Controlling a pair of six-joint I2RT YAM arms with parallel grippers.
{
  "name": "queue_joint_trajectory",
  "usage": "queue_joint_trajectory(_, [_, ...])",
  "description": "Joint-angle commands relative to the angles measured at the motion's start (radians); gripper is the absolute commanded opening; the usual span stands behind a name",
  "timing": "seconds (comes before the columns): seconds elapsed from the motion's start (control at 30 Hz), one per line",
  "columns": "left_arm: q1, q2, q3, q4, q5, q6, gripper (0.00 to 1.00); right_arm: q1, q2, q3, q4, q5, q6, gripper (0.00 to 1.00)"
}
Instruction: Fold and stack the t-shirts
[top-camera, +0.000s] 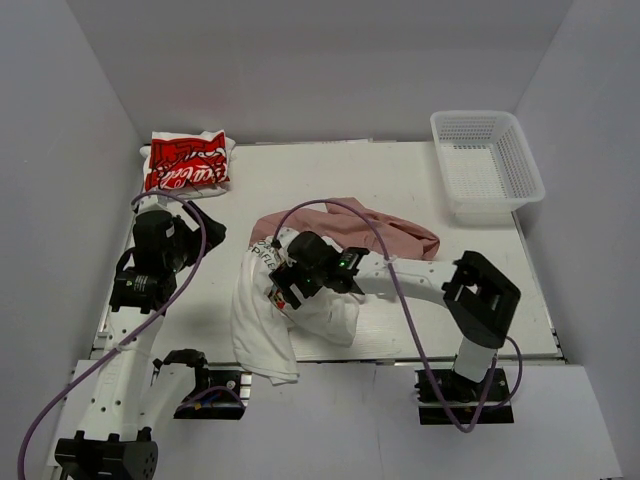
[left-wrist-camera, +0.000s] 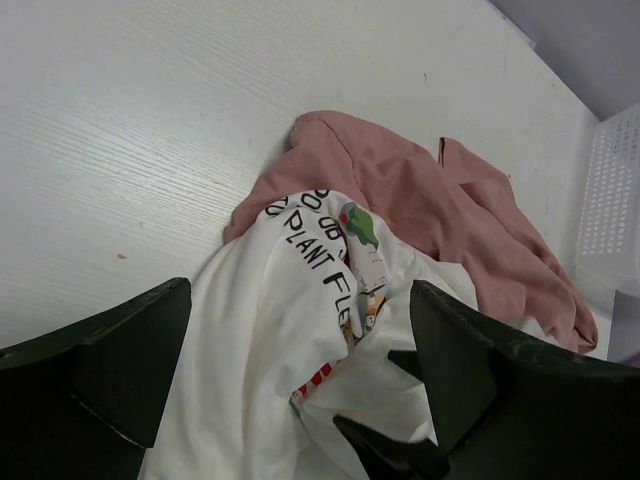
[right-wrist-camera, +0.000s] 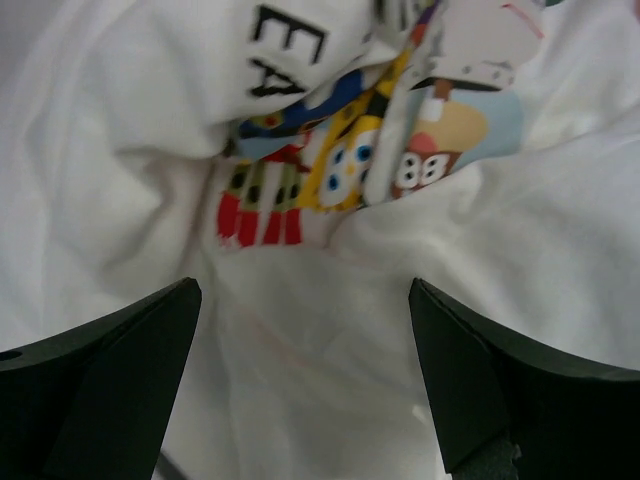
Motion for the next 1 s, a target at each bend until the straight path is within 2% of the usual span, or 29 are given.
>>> queue_joint_trajectory(0.0, [-0.004, -0.017, 0.038, -0.034, -0.031, -0.007, 1.0, 0.013, 0.058, 0.087, 0.045, 0.233, 0.003, 0.9])
queue_joint_trajectory(0.1, [-0.004, -0.017, 0.038, -0.034, -0.031, -0.007, 1.0, 0.025, 0.124, 0.088, 0.078, 0.307, 0.014, 0.9])
queue_joint_trajectory(0.17, [-0.004, -0.017, 0.038, -0.034, -0.031, -0.007, 1.0, 0.031, 0.147, 0.091, 0.064, 0.369, 0.087, 0.9])
queue_joint_trajectory(0.3, [-0.004, -0.017, 0.029, -0.043, -0.031, -0.016, 1.0, 0.034, 0.191, 0.014, 0.227, 0.399, 0.066, 0.9])
queue_joint_trajectory(0.4, [-0.004, -0.017, 0.029, -0.043, -0.031, -0.016, 1.0, 0.045, 0.211, 0.008, 0.283, 0.38, 0.037, 0.9])
queue_joint_trajectory(0.53, [-0.004, -0.017, 0.029, -0.043, -0.051, -0.016, 1.0, 0.07, 0.231, -0.012, 0.353, 0.382, 0.0, 0.49])
queue_joint_trajectory(0.57, [-0.004, -0.017, 0.029, -0.043, -0.06, -0.027, 1.0, 0.083, 0.231, -0.009, 0.351, 0.386, -0.028, 0.4])
queue_joint_trajectory(0.6, [-0.004, -0.017, 0.029, -0.043, -0.06, -0.027, 1.0, 0.089, 0.237, -0.012, 0.352, 0.383, -0.049, 0.37])
queue_joint_trajectory(0.63, [-0.004, -0.017, 0.029, -0.052, -0.06, -0.027, 1.0, 0.096, 0.247, -0.03, 0.361, 0.402, -0.081, 0.12])
queue_joint_trajectory(0.67, [-0.004, -0.017, 0.029, -0.052, -0.06, -0.027, 1.0, 0.111, 0.245, -0.037, 0.386, 0.426, -0.09, 0.0])
queue_joint_trajectory(0.73, [-0.004, -0.017, 0.009, -0.052, -0.06, -0.027, 1.0, 0.111, 0.254, -0.009, 0.311, 0.469, -0.056, 0.0])
queue_joint_trajectory(0.8, [-0.004, -0.017, 0.009, -0.042, -0.06, -0.027, 1.0, 0.117, 0.219, -0.006, 0.306, 0.52, -0.075, 0.0])
queue_joint_trajectory(0.97, [-0.004, -0.008, 0.009, -0.052, -0.069, -0.036, 1.0, 0.12, -0.055, -0.047, 0.403, 0.499, -0.089, 0.0])
